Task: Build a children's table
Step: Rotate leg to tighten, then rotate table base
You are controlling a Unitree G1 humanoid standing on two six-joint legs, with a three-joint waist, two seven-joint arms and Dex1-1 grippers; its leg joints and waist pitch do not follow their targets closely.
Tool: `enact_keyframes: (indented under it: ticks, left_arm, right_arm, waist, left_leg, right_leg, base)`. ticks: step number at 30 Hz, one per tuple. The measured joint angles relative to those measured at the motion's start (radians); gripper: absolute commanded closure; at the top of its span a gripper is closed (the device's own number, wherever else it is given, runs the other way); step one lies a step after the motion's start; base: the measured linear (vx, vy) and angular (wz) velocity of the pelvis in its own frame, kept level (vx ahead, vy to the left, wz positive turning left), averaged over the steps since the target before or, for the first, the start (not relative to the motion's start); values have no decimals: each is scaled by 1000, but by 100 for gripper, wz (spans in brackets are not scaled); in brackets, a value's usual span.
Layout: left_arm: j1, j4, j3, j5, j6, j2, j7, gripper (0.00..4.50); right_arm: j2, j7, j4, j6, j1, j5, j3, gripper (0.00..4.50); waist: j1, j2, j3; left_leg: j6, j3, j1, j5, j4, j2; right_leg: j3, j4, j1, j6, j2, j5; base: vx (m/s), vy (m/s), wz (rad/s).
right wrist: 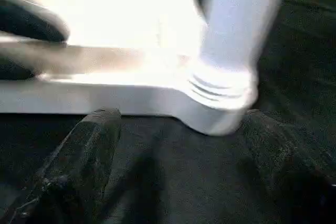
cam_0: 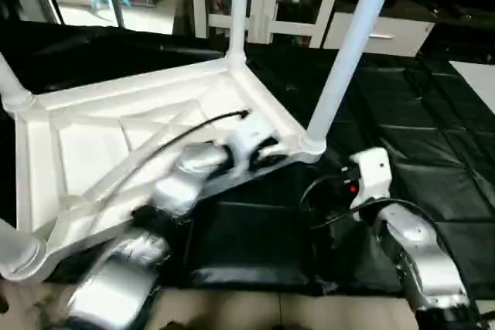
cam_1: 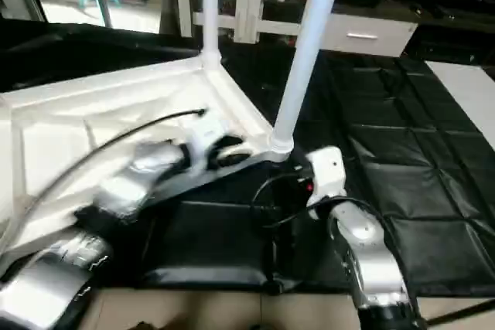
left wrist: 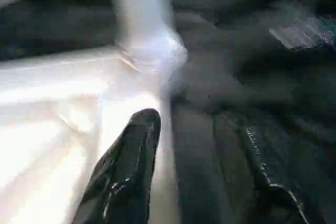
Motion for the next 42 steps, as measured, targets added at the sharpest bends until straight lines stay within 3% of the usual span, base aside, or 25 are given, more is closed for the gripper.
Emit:
enact_keyframes:
  ticks: [4,10,13,19,27,34,37,42]
  left_arm:
    - [70,-213,-25,-30,135,116,-115,191]
    - [100,-362,-56,7,230,206,-150,162]
    - [118,-379,-70,56,299,274,-141,162]
    - [106,-395,-113,120,324,287,-125,162]
    - [8,-197,-143,203,270,195,50,162]
    - [-123,83,-186,301,103,132,201,162]
    - [-189,218,-175,323,30,75,322,162]
    - [-229,310,-132,324,-66,8,463,162]
  right_arm:
    - [-28,88,-51,2,2,42,10,52]
    - [-65,181,-105,18,42,79,36,52]
    - [-116,256,-140,49,87,99,60,52]
    - [-145,309,-181,67,108,107,87,52]
    - [-143,301,-182,67,109,106,87,52]
    - [-143,289,-178,64,107,96,85,52]
    - [-142,278,-176,62,107,95,85,52]
    - [-138,270,-176,58,109,78,86,52]
  waist:
    - [8,0,0]
    - [2,0,0]
    - [-5,1,0]
    - [-13,1,-2]
    - [-18,1,-2]
    - [-21,1,-2]
    - [-18,1,-2]
    - [-11,2,-3]
  left_leg:
    - [-1,0,2,1,0,0]
    - [-1,1,3,1,1,0]
    - [-1,0,3,1,0,0]
    - [-1,0,5,1,1,0]
    - [-1,-3,4,1,2,-1]
    - [-1,-9,2,1,5,-1]
    - [-1,-9,0,1,6,-2]
    - [-1,-8,-1,1,10,-2]
  right_leg:
    - [1,0,3,0,0,0]
    - [4,0,4,3,1,-2]
    - [4,1,3,2,2,-2]
    - [5,1,6,1,2,-1]
    - [2,0,6,4,2,-2]
    - [-2,-4,5,4,1,-2]
    - [-2,-5,5,4,1,-2]
    - [-1,0,5,-3,0,6]
  base:
    - [0,0,0]
    - [0,0,0]
    - [0,0,0]
    - [0,0,0]
    - [0,0,0]
    - [0,0,0]
    - [0,0,0]
    - [11,1,0]
